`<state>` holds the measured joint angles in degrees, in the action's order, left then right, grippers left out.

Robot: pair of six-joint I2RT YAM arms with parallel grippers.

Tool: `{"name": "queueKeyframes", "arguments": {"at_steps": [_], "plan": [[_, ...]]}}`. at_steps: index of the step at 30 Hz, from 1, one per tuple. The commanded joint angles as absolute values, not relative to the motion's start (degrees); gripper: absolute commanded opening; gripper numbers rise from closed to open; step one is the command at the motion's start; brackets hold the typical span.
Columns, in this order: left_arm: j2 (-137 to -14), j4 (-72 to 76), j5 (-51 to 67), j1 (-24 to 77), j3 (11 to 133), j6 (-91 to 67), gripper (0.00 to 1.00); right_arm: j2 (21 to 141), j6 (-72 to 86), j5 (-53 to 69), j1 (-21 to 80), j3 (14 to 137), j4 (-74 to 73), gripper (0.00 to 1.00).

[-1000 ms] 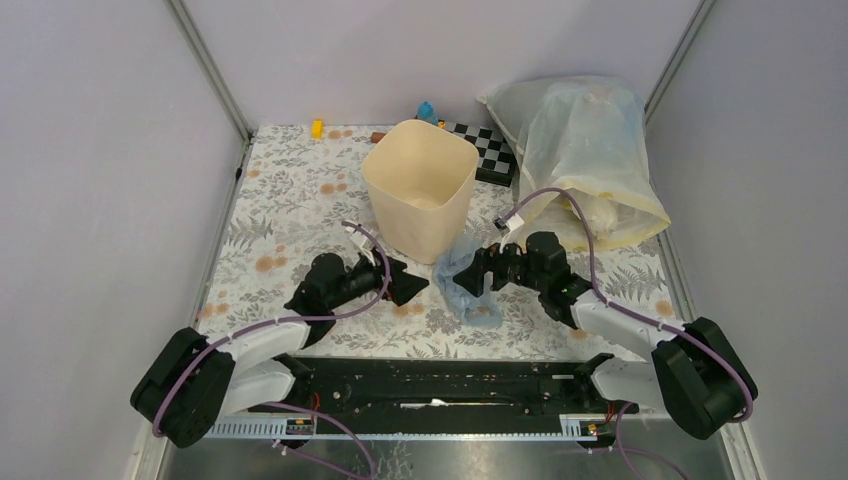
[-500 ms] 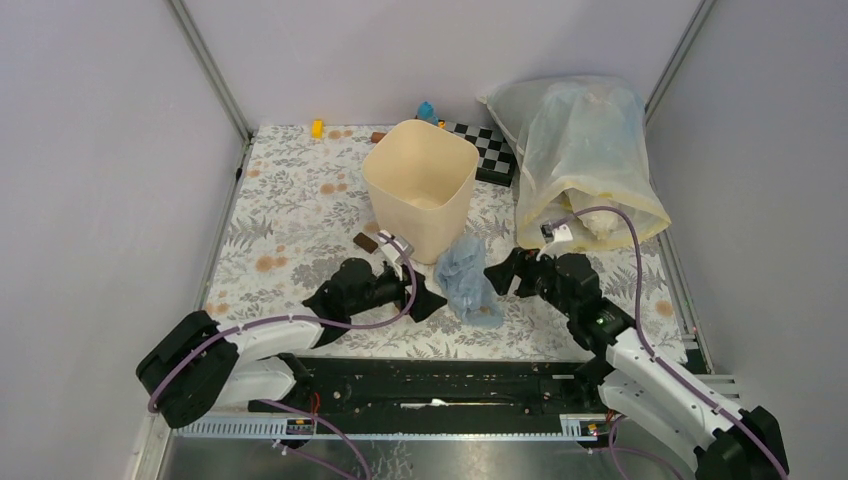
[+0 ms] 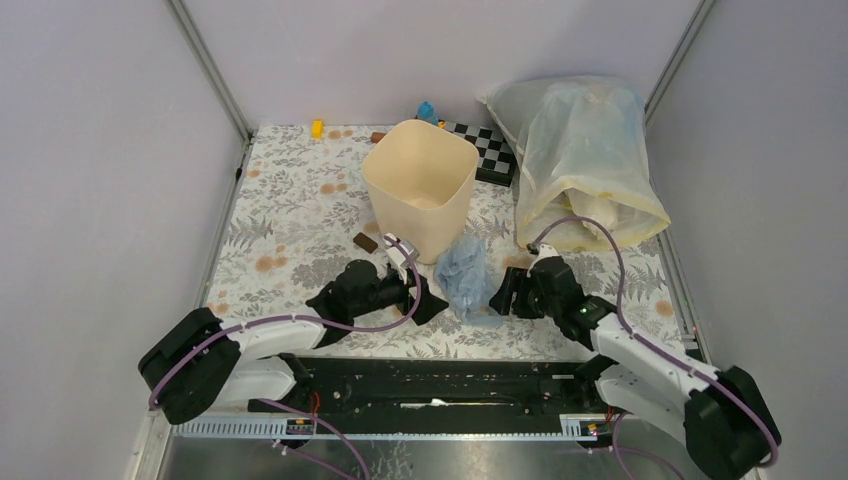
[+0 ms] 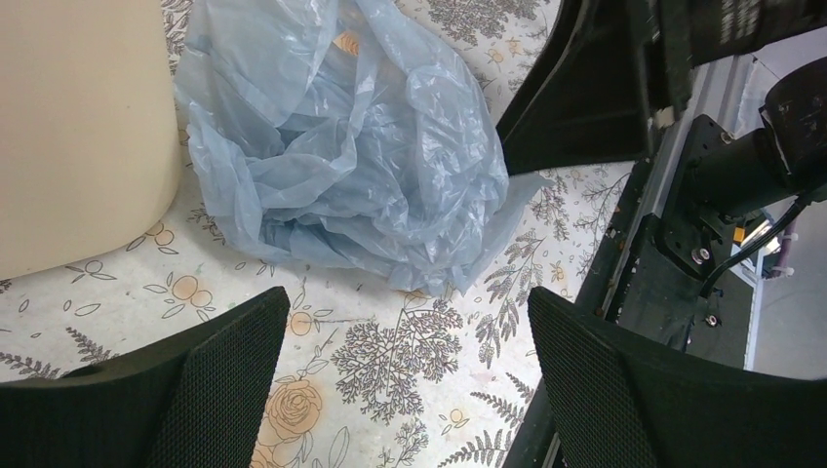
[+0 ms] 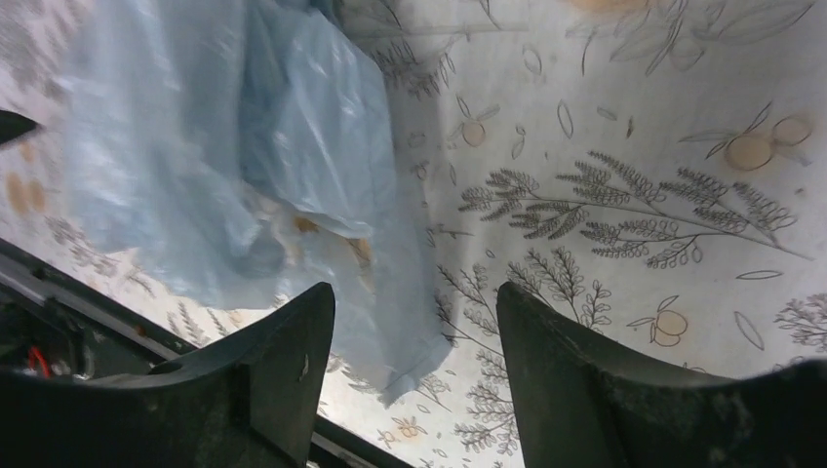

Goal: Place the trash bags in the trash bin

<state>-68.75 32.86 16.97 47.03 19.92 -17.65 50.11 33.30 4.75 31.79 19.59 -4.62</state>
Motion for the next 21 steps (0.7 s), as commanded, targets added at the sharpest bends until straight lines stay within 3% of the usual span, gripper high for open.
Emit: {"name": "queueKeyframes", "arguments": {"at_steps": [1, 8, 13, 21], "plan": [[-67.0, 34.1, 14.6, 47.4, 21.6, -16.5, 0.94, 57.6, 32.9, 10.3, 32.6, 20.8, -3.0, 0.66], [-64.5, 34.2, 13.4, 47.5, 20.4, -16.3, 0.94, 59.9, 33.2, 11.9, 36.1, 22.1, -3.9, 0.39], [-62.1, 34.1, 11.0, 47.7, 19.3, -16.0, 0.94, 59.1, 34.5, 14.6, 37.4, 26.0, -7.9, 0.01], [-58.7, 34.9, 11.0, 47.8, 17.9, -15.6, 0.94, 51.0, 38.4, 18.9, 37.8, 35.6, -12.6, 0.0]]}}
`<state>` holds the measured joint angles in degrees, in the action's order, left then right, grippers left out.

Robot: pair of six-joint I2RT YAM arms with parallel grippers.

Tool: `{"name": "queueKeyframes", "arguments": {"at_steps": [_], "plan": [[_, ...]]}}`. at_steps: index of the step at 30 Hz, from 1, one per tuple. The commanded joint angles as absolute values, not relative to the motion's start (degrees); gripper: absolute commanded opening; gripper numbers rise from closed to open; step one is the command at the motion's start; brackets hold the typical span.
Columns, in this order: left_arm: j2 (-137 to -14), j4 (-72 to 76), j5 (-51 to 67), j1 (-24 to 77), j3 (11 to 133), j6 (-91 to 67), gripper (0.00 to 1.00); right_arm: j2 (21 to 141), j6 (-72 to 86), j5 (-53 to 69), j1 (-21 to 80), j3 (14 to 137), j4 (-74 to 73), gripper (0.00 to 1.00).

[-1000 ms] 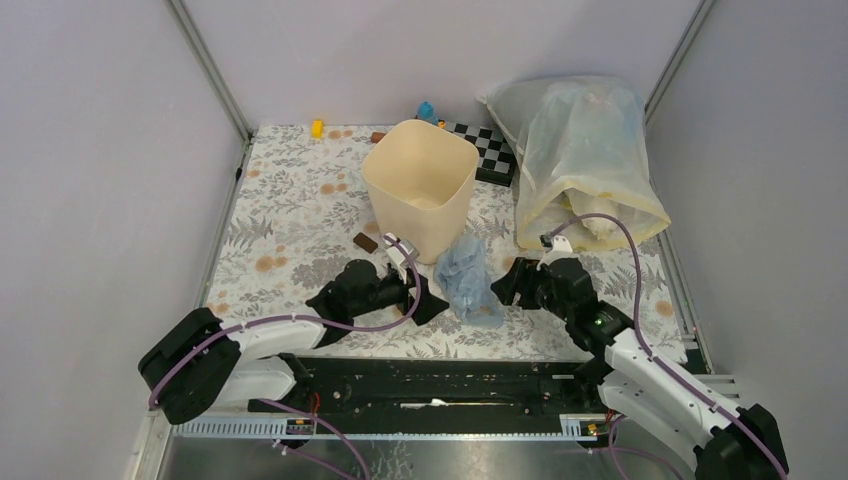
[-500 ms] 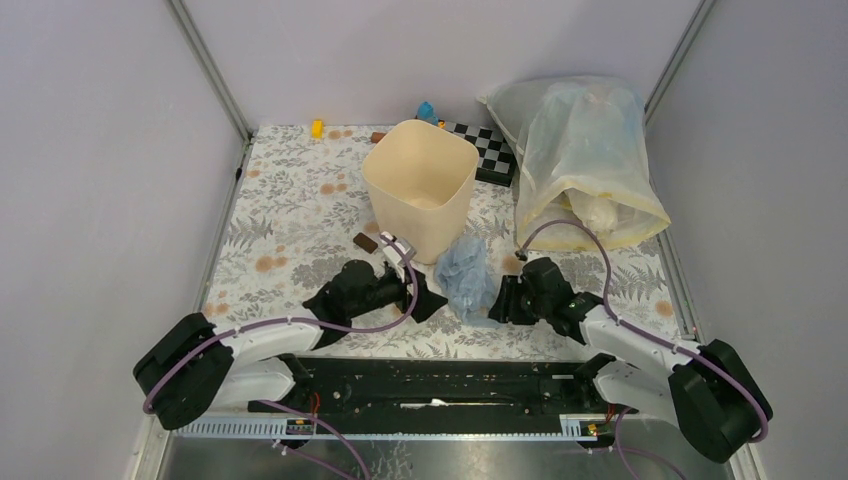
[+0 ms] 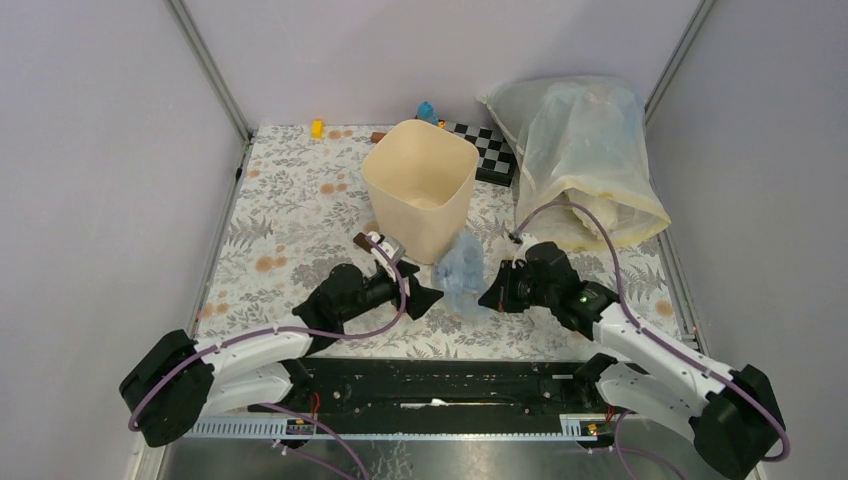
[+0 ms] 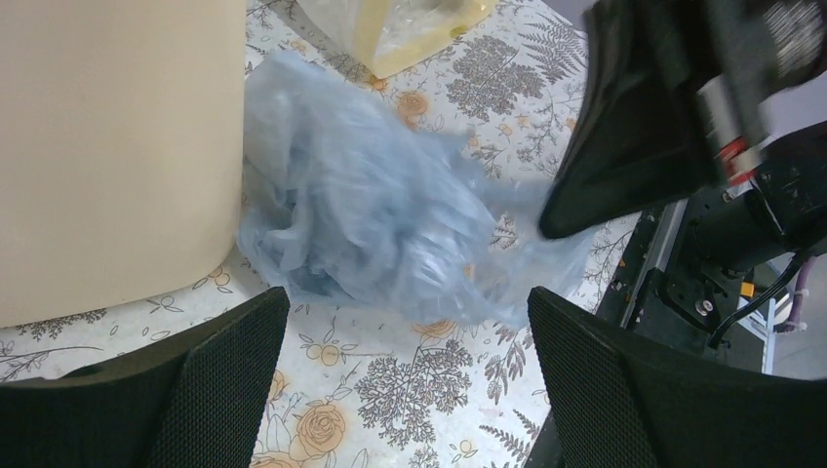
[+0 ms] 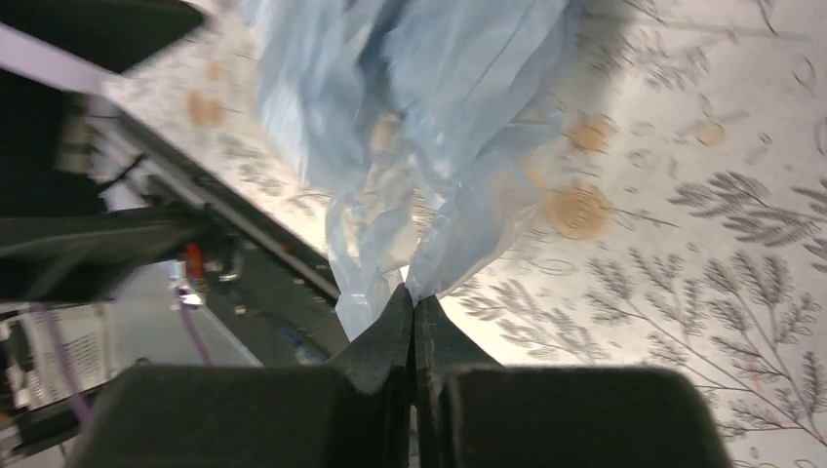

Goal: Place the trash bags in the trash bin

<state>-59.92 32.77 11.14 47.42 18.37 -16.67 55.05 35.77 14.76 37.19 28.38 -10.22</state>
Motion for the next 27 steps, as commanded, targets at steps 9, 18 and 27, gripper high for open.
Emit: {"name": "queueKeyframes", "arguments": {"at_steps": [9, 18, 27], "plan": [[-46.2, 39.3, 22.1, 48.1, 14.5, -17.6, 0.93, 55.7, 36.1, 16.1, 39.4, 54.5, -26.4, 0.03], [-43.1, 26.6, 14.2, 53.7, 22.0, -14.2, 0.93, 59.5, 41.2, 15.0, 43.9, 50.8, -16.0, 0.03], [-56.3, 28.2, 2.4, 62.3, 23.9, -5.1, 0.88, 60.9, 42.9, 14.8, 46.0, 48.5, -12.0, 0.14]]}}
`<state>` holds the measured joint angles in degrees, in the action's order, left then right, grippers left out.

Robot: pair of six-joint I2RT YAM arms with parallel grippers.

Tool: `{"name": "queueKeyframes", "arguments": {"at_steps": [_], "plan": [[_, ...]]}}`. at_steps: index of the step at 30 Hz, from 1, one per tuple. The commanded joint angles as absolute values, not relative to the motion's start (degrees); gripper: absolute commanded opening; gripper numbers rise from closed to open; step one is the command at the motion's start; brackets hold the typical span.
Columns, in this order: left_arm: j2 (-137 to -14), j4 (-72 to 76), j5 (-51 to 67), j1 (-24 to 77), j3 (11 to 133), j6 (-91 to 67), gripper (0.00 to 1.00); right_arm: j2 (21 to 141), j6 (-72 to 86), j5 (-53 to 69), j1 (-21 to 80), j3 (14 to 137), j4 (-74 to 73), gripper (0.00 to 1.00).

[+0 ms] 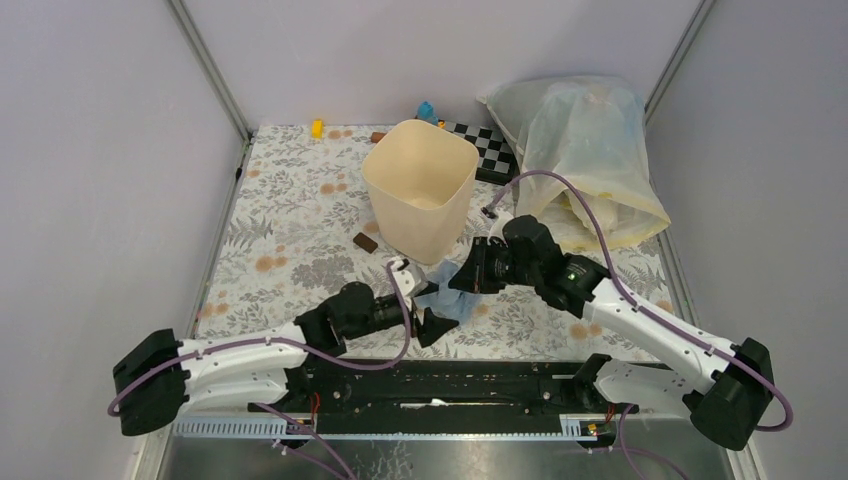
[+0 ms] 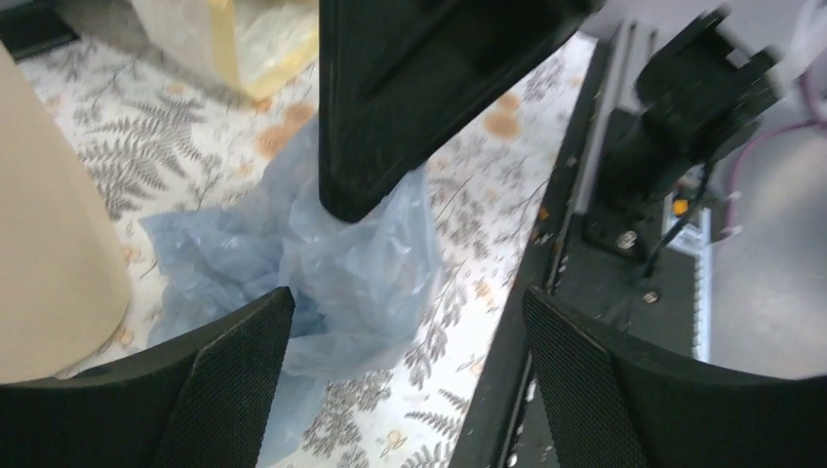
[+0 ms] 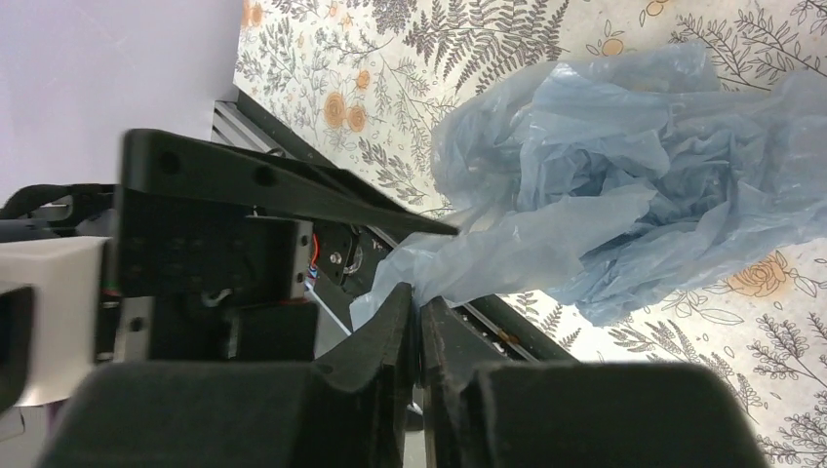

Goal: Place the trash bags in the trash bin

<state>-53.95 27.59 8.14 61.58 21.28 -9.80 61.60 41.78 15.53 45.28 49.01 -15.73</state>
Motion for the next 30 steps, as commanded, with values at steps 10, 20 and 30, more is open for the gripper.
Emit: {"name": "queueKeyframes", "arguments": {"at_steps": [10, 20, 30], "plan": [[-44.6, 32.3, -8.0, 62.2, 13.9, -6.5, 0.0, 51.8, 40.4, -1.4, 46.1, 42.5, -19.2, 0.66], [-45.2, 35.5, -4.9, 62.1, 12.1, -6.8, 0.0, 52.9, 43.2, 6.7, 46.2, 26.2, 2.1, 0.81], [-45.0, 36.3, 2.6, 61.7, 12.6, -7.4, 0.0, 66.5, 42.2, 7.3, 49.9, 26.0, 16.5, 0.73]]}}
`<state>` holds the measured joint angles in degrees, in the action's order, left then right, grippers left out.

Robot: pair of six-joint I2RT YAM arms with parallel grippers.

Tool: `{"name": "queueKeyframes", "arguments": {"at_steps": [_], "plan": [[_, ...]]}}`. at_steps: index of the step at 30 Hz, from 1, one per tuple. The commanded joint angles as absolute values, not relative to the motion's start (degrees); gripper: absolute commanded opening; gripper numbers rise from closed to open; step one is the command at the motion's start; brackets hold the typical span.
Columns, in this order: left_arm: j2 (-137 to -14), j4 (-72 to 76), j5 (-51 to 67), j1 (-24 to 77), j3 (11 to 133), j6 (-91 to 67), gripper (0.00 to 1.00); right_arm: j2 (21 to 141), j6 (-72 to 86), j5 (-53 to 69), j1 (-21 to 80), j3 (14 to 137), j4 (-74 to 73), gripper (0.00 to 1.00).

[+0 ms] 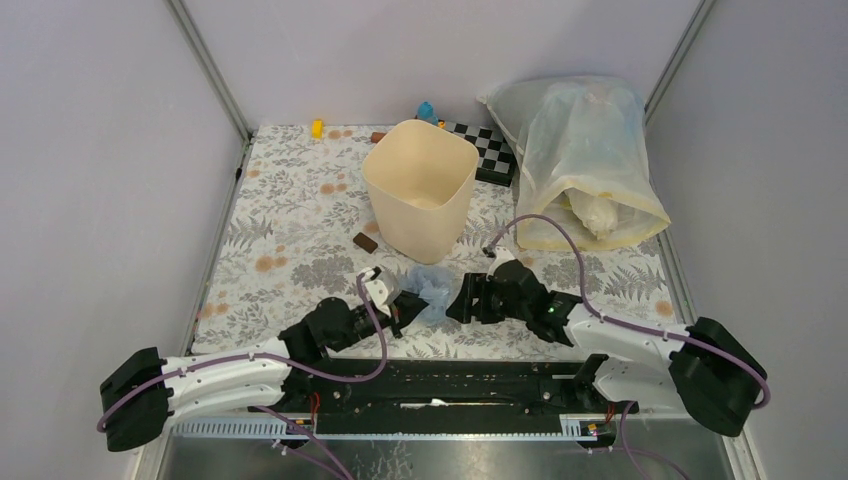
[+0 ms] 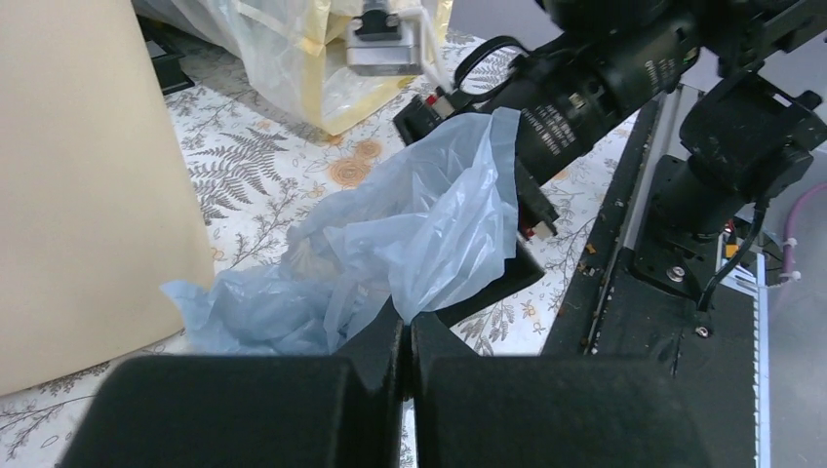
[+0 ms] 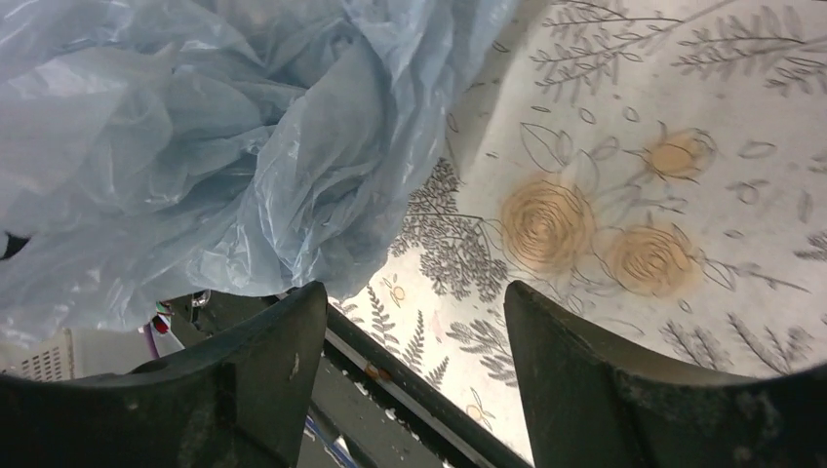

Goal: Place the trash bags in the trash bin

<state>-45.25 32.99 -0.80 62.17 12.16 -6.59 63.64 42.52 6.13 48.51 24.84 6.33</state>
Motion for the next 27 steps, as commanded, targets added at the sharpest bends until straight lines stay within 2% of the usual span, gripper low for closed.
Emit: {"name": "queueKeyframes", "arguments": {"at_steps": [1, 3, 5, 8, 10, 19, 20, 23, 27], "plan": [[-44.8, 36.0, 2.7, 61.6, 12.7, -7.6, 0.0, 66.8, 42.1, 7.3, 50.1, 25.4, 18.1, 0.69], [-44.2, 35.8, 1.9, 61.5, 12.7, -8.0, 0.0, 66.7, 41.9, 6.7, 50.1, 24.1, 20.3, 0.62], [-43.1, 35.6, 0.4, 61.4, 12.5, -8.6, 0.0, 65.5, 41.9, 7.6, 50.2, 21.9, 23.9, 0.61], [-41.4, 36.2, 0.2, 60.9, 11.4, -9.2, 0.0, 63.2, 41.8, 10.9, 50.1, 18.2, 30.9, 0.72], [-41.0, 37.2, 0.3, 60.5, 10.9, -9.5, 0.0, 62.5, 41.1, 12.2, 50.3, 17.4, 32.4, 0.75], [-49.7, 36.4, 15.2, 59.8, 15.1, -8.6, 0.0, 66.8, 42.9, 14.8, 51.0, 17.0, 38.1, 0.76], [-50.0, 36.5, 15.7, 59.8, 15.3, -8.7, 0.0, 67.1, 43.3, 14.2, 51.1, 16.9, 37.9, 0.72], [-49.1, 36.8, 14.9, 59.2, 14.9, -9.4, 0.0, 65.6, 45.5, 9.3, 51.1, 15.6, 36.6, 0.37], [-42.7, 36.7, 7.9, 58.4, 12.5, -10.1, 0.0, 58.1, 47.5, 1.0, 51.0, 12.9, 29.8, 0.08]]}}
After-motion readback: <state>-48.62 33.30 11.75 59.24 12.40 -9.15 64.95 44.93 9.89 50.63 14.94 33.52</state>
